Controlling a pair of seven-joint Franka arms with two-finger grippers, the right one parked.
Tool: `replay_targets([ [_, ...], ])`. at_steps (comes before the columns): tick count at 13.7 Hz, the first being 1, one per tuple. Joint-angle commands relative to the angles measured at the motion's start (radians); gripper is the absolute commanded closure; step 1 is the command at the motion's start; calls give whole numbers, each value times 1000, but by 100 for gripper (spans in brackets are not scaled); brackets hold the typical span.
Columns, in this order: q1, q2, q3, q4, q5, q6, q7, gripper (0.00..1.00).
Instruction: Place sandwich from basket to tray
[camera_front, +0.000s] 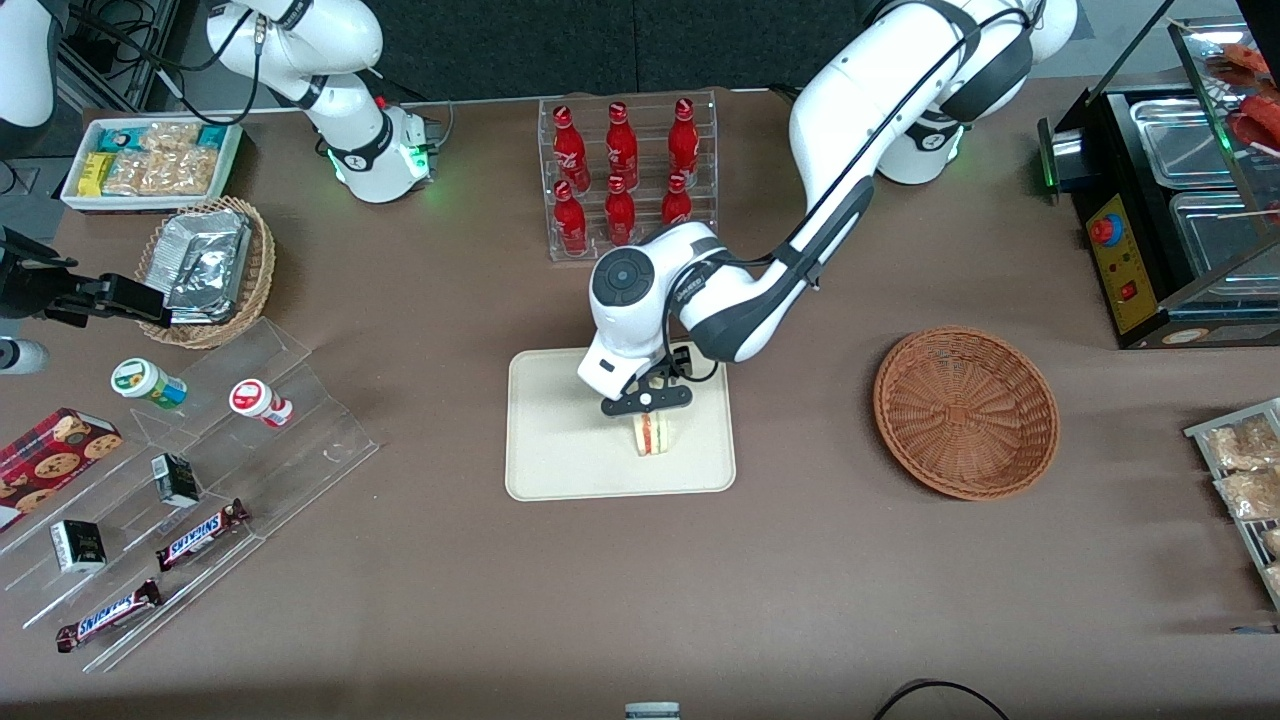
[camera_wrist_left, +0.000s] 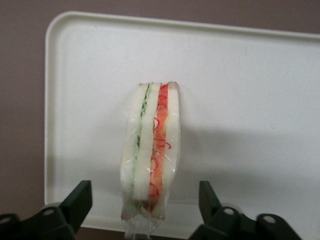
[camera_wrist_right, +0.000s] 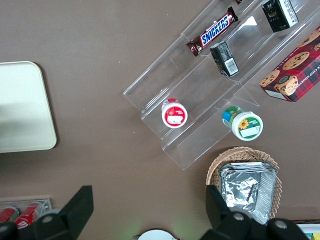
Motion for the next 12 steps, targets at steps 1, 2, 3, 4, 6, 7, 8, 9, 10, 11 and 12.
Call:
replay_targets([
  [1, 5, -121, 10, -8, 9, -123, -42, 0],
  [2, 30, -157, 10, -13, 6, -158, -51, 0],
  [3, 63, -194, 10, -16, -16, -195, -61, 0],
  [4, 95, -229, 10, -16, -37, -232, -53, 0],
  [6, 134, -293, 10, -19, -44, -315, -44, 0],
  [7, 165, -315, 7, -19, -44, -356, -35, 0],
  [8, 171, -330, 8, -21, -44, -388, -21, 0],
  [9, 185, -340, 10, -21, -44, -415, -10, 0],
  [10, 214, -347, 7, -21, -44, -418, -4, 0],
  [11, 223, -355, 5, -16, -44, -413, -4, 0],
  [12, 226, -361, 10, -11, -44, -416, 4, 0],
])
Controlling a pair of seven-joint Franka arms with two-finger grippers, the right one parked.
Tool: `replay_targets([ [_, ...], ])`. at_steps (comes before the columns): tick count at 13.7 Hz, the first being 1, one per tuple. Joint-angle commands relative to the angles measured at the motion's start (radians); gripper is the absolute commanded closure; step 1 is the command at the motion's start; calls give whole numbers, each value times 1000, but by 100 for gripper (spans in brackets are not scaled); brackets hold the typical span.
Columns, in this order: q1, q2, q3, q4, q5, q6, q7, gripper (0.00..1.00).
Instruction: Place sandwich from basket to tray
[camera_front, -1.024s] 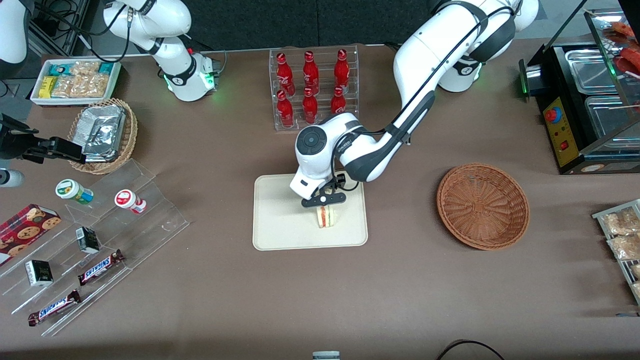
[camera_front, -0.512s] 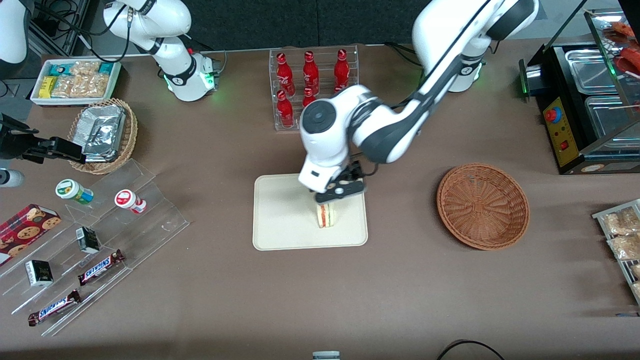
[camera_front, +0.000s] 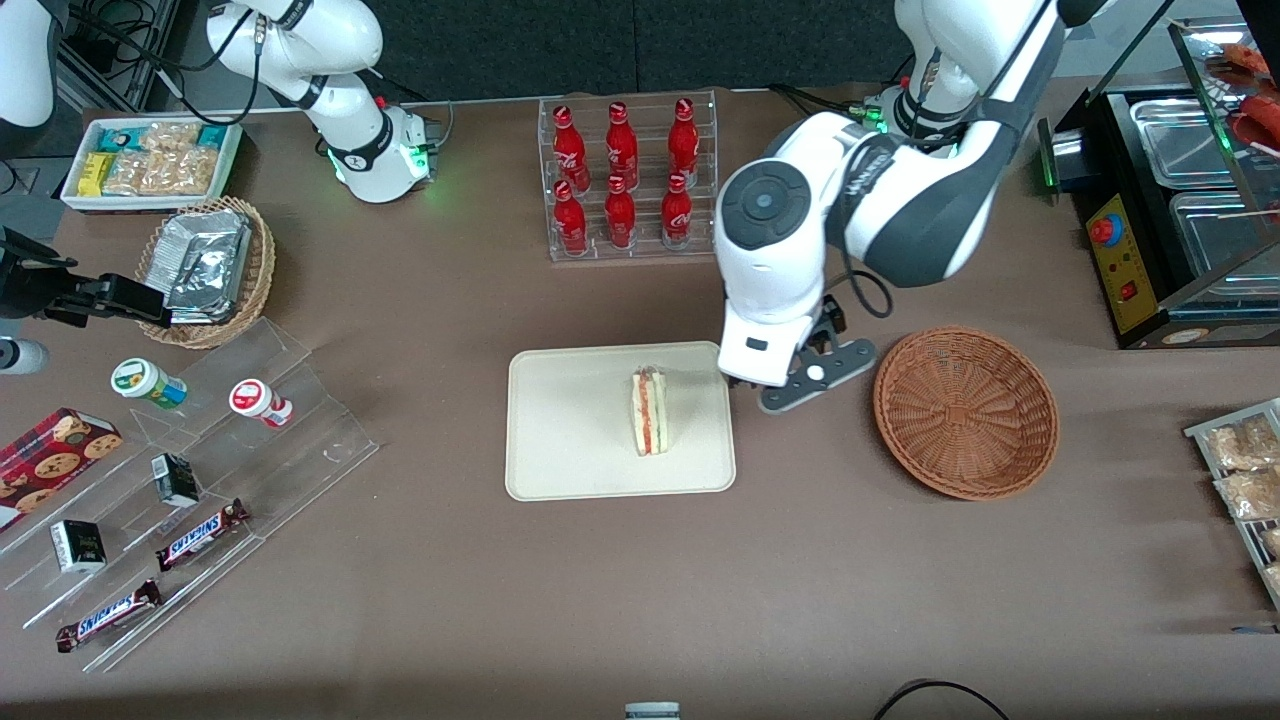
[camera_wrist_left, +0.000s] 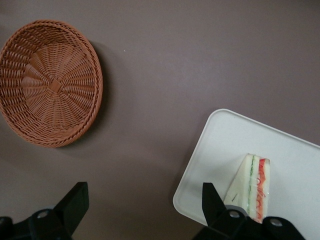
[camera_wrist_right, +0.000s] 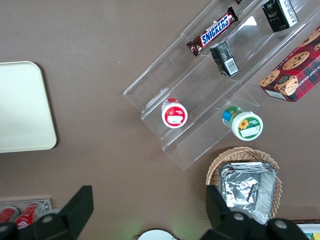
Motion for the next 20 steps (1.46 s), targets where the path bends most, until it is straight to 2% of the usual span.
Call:
replay_targets([
  [1, 46, -55, -3, -23, -14, -13, 47, 0],
  [2, 68, -77, -3, -31, -20, -22, 82, 0],
  [5, 192, -135, -8, -31, -94, -108, 284, 0],
  [9, 301, -230, 8, -29, -195, -193, 544, 0],
  [13, 298, -325, 179, -54, -305, -247, 790, 0],
  [17, 289, -399, 345, -109, -307, -280, 1057, 0],
  [20, 289, -475, 391, -205, -307, -263, 1105, 0],
])
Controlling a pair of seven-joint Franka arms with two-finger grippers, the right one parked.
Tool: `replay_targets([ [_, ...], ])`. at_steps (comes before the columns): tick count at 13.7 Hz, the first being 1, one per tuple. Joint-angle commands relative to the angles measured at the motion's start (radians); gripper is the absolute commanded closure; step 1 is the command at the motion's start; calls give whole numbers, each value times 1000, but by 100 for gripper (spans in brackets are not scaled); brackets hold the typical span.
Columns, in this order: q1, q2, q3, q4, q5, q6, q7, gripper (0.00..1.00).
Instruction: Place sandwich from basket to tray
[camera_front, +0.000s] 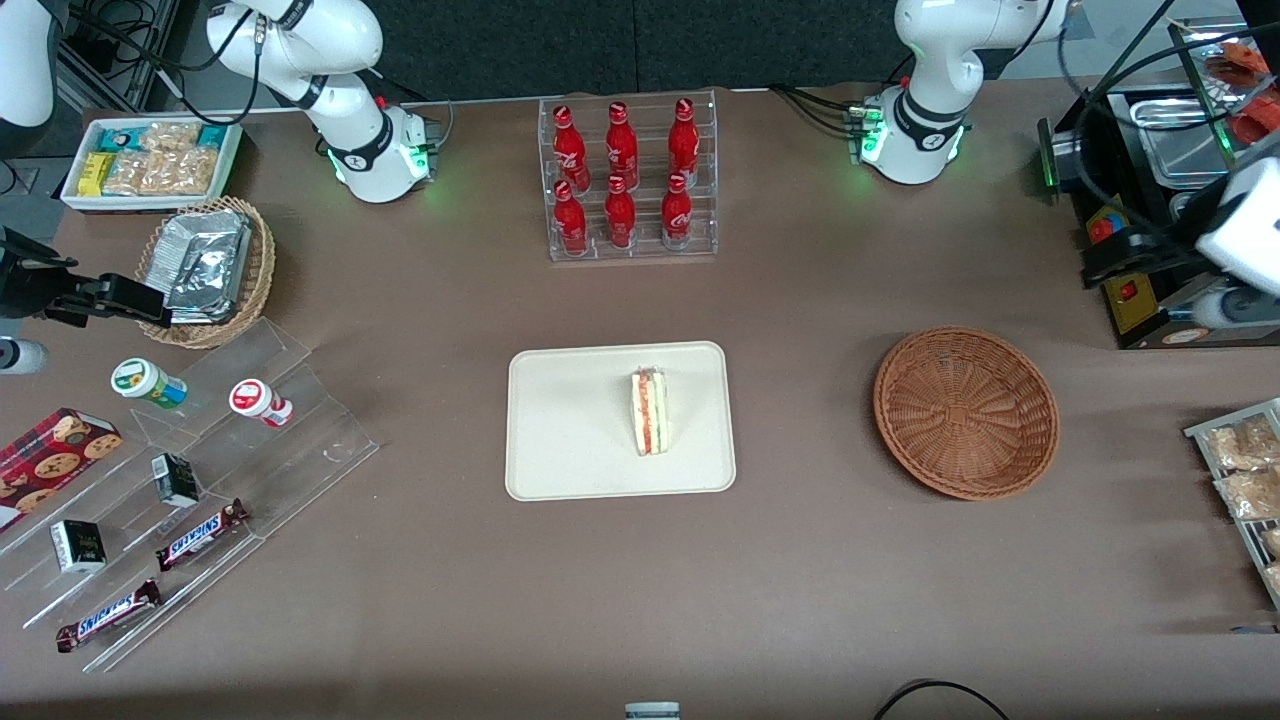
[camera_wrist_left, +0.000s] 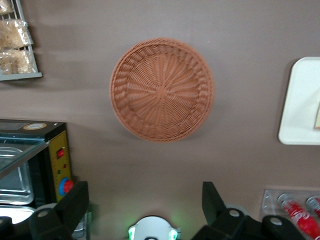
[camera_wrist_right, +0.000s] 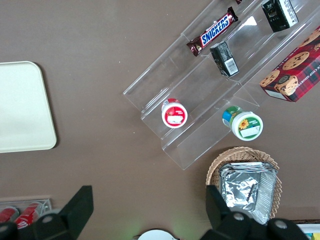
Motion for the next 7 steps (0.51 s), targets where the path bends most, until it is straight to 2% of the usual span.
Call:
replay_targets([
  [1, -11, -118, 18, -155, -12, 39, 29, 0],
  [6, -9, -210, 24, -284, -4, 86, 62, 0],
  [7, -12, -224, 49, -303, -4, 93, 76, 0],
])
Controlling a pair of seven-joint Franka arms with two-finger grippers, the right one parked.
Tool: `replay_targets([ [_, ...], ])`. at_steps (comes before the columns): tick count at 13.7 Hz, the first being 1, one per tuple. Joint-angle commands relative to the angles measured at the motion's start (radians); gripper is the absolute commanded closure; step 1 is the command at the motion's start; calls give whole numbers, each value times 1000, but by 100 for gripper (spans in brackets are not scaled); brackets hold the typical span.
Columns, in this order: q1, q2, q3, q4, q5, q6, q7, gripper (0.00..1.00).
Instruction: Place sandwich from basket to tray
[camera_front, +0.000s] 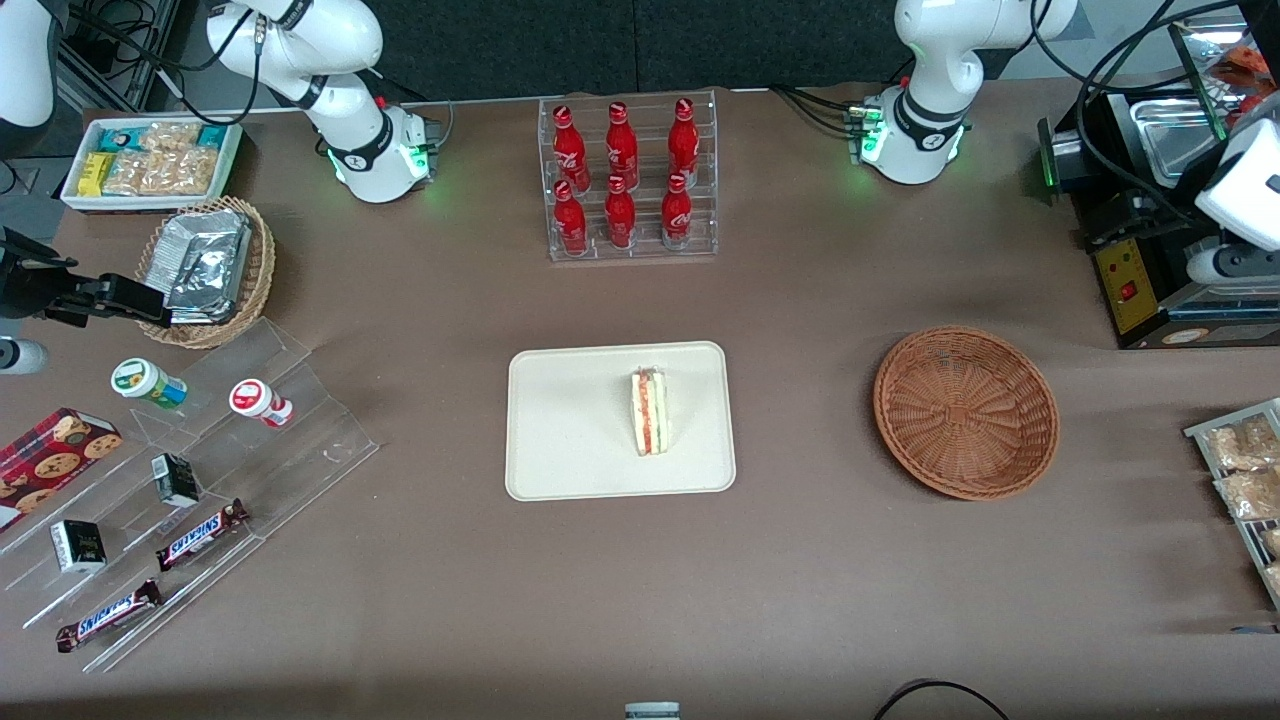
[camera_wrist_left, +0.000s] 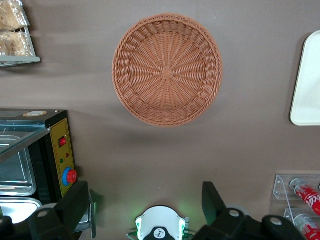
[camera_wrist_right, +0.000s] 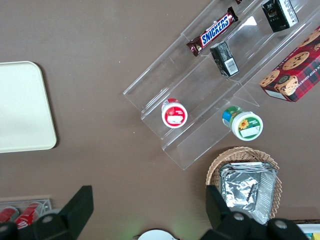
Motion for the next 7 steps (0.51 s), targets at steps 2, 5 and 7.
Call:
replay_targets([
  [2, -23, -62, 55, -78, -10, 35, 44, 0],
  [5, -82, -22, 56, -44, 4, 35, 31, 0],
  [7, -84, -16, 58, -30, -5, 25, 37, 0],
])
